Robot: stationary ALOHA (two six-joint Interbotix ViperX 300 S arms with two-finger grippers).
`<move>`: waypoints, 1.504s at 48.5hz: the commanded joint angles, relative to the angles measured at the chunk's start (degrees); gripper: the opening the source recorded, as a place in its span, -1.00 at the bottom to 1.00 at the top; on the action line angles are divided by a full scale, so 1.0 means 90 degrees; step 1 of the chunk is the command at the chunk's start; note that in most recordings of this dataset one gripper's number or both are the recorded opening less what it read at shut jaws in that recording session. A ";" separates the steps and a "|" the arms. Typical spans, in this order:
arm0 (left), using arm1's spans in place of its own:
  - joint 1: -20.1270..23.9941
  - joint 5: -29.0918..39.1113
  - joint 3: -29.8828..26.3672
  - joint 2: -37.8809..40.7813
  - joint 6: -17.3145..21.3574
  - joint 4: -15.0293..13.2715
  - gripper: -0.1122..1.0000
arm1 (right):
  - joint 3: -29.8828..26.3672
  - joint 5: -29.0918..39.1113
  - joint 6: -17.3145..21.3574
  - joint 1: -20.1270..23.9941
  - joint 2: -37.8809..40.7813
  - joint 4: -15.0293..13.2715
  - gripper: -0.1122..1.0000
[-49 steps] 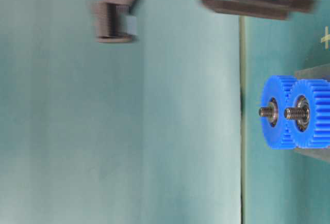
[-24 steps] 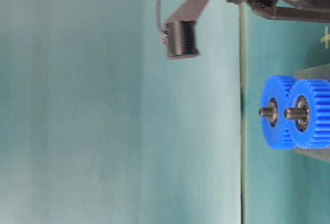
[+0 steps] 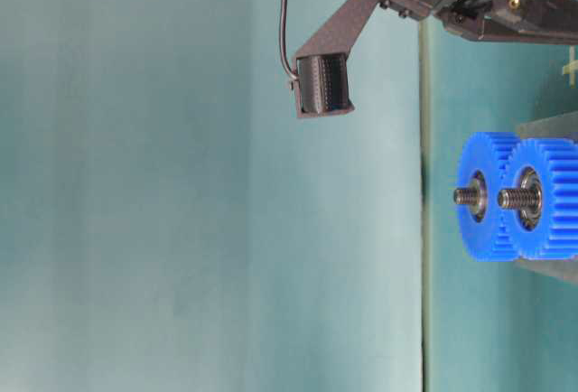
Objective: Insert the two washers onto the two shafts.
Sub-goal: 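Grasp the lower washer with the right gripper and lift it, then carry the washer over the bottom blue gear's shaft and lower it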
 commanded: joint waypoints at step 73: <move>-0.0010 -0.0059 -0.0137 -0.0010 -0.0049 0.0010 -0.79 | -0.2217 0.2041 -0.0059 0.0215 -0.0410 -0.0439 -0.23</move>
